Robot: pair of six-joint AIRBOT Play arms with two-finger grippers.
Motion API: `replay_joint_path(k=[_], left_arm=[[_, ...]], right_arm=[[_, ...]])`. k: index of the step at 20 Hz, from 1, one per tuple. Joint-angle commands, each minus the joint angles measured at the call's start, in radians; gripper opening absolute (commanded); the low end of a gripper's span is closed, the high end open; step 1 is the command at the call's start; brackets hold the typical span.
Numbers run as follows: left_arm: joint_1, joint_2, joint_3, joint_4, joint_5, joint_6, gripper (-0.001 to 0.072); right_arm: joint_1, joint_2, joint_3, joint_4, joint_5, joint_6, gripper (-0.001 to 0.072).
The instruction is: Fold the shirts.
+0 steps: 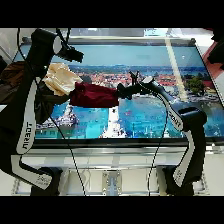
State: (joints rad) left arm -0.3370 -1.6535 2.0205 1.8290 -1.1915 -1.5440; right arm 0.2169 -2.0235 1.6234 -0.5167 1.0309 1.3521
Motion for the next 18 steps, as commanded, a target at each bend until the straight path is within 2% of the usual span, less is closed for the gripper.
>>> replay_joint_path(k=[1,3,6,9,14,18], left_arm=[[0.001,-0.001,0.001,0.0,-0.021,0.004,0.0019],[0.001,-0.001,0.001,0.0,-0.032,0.004,0.0019],[0.001,-0.001,0.0,0.0,-0.037,0.004,0.002],[0.001,-0.001,0.001,-0.007,-0.037,0.003,0.0019],[0.001,-0.001,0.0,-0.084,-0.036,0.003,0.0019],[0.0,-0.002,0.0,-0.116,-0.039,0.002,0.0019]], right_arm=[[-0.035,0.053,0.0,-0.042,-0.006,-0.035,0.0021],[-0.1,0.126,0.0,-0.223,0.027,0.038,0.0021],[-0.233,0.269,0.0,-0.599,0.177,0.172,0.0021],[-0.405,0.414,0.0,-0.885,0.358,0.198,0.0022],[-0.741,0.574,-0.002,-1.108,0.516,0.196,0.0022],[-0.981,0.605,-0.003,-1.238,0.617,0.196,0.0022]])
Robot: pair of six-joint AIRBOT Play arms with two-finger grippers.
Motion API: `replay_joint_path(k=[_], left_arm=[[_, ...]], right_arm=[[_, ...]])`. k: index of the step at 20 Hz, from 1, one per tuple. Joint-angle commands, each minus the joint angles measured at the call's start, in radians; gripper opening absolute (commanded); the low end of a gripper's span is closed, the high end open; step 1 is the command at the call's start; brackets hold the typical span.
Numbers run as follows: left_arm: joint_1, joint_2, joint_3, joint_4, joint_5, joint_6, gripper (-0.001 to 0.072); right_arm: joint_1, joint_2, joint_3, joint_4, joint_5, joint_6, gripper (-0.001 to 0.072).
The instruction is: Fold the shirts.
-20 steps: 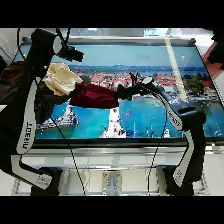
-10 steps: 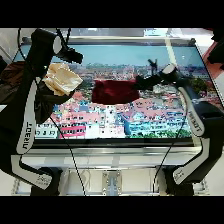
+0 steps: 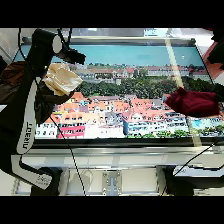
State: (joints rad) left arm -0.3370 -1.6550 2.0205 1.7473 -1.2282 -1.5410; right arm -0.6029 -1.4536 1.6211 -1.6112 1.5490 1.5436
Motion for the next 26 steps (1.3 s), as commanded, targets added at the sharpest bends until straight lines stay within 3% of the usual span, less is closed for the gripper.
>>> replay_joint_path(k=[1,4,6,9,12,14,16,19,23,26], left_arm=[[0.0,-0.001,0.0,-0.049,-0.001,-0.001,0.0019],[0.0,-0.001,0.0,-0.091,0.0,-0.004,0.0019],[0.0,-0.001,0.0,-0.119,-0.001,-0.004,0.0019],[0.0,-0.001,0.0,-0.136,-0.001,-0.004,0.0019],[0.0,-0.002,-0.006,-0.158,0.002,-0.009,0.0019],[0.0,-0.009,-0.014,-0.226,0.002,-0.033,0.0019],[0.0,-0.025,-0.014,-0.314,-0.004,-0.041,0.0019],[0.0,-0.036,-0.014,-0.364,-0.03,-0.043,0.0019],[0.0,-0.036,-0.014,-0.388,-0.24,-0.101,0.0019],[0.0,-0.036,-0.014,-0.386,-0.292,-0.101,0.0019]], right_arm=[[-0.208,0.035,-0.007,-0.154,0.111,0.005,0.0022],[-0.298,0.035,-0.069,-0.144,0.145,-0.005,0.0054],[-0.323,0.034,-0.124,-0.119,0.175,-0.023,0.0411],[-0.325,0.035,-0.13,-0.033,0.175,-0.022,0.0425],[-0.306,0.038,-0.108,0.382,0.09,-0.033,0.0424],[-0.234,0.039,-0.12,0.713,0.032,-0.148,0.0423],[-0.094,0.039,-0.145,0.91,-0.014,-0.291,0.0423],[0.186,0.039,-0.176,0.872,-0.148,-0.388,0.0423],[0.493,0.039,-0.182,0.678,-0.367,-0.39,0.0423],[0.631,0.039,-0.182,0.518,-0.445,-0.393,0.0423]])
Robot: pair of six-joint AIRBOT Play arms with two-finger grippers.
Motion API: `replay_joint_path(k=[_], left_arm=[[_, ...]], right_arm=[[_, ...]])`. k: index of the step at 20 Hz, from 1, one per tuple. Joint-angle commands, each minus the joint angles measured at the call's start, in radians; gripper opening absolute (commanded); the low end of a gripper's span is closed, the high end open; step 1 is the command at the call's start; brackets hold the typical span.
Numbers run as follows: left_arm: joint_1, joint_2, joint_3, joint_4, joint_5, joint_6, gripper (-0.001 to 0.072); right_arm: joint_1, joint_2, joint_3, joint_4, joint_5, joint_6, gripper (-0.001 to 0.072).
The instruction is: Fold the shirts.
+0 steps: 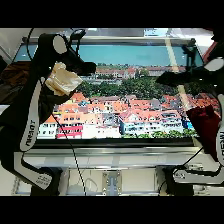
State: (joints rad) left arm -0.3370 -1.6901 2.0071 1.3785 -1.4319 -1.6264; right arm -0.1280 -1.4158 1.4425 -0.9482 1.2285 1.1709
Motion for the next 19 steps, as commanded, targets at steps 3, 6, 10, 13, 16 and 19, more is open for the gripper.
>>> replay_joint_path(k=[3,6,10,13,16,19], left_arm=[[0.0,-0.001,0.0,-0.018,-0.084,-0.016,0.0019],[0.0,-0.001,0.0,-0.018,-0.084,-0.016,0.0019],[0.0,-0.001,0.0,-0.018,-0.084,-0.016,0.0019],[0.0,-0.001,0.0,-0.018,-0.084,-0.016,0.0019],[0.0,-0.001,0.0,-0.018,-0.084,-0.016,0.0019],[0.0,-0.001,0.0,-0.018,-0.084,-0.016,0.0019]], right_arm=[[0.228,0.001,-0.003,-0.296,-0.109,-0.019,0.0423],[0.246,0.001,-0.003,-0.355,-0.088,-0.014,0.0423],[0.246,0.001,-0.003,-0.354,-0.09,-0.014,0.0423],[0.246,0.001,-0.003,-0.354,-0.09,-0.014,0.0423],[0.246,0.001,-0.003,-0.354,-0.09,-0.014,0.0423],[0.246,0.001,-0.003,-0.354,-0.09,-0.014,0.0423]])
